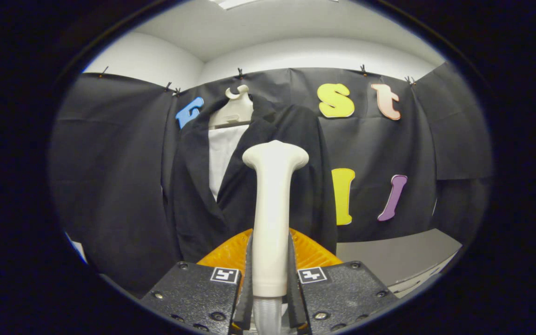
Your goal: Iron the clothes twice with a garment steamer, once on the left side and once on the right side.
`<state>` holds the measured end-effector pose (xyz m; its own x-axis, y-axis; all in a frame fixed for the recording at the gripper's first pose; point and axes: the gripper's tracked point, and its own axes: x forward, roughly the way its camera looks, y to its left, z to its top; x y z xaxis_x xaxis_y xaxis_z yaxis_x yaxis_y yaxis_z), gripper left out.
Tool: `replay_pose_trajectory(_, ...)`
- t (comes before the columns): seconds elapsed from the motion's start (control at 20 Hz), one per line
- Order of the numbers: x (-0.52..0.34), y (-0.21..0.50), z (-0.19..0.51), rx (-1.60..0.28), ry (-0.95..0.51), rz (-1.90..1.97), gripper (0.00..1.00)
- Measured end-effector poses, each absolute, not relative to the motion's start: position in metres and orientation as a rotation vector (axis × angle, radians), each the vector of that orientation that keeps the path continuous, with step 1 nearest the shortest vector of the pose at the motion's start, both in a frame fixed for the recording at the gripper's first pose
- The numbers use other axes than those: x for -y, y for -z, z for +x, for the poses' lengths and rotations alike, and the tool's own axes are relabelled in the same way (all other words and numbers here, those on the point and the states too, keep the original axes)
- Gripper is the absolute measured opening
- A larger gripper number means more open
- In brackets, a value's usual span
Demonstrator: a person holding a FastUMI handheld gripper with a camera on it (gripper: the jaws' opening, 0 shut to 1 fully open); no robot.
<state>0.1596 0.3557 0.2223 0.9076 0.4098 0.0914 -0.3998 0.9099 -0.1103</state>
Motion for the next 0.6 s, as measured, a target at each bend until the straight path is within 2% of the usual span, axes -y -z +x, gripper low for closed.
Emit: replay_pose_trajectory(0.6, -0.348, -0.154, 0.140, 0.019, -0.429, -0.151, 0.33)
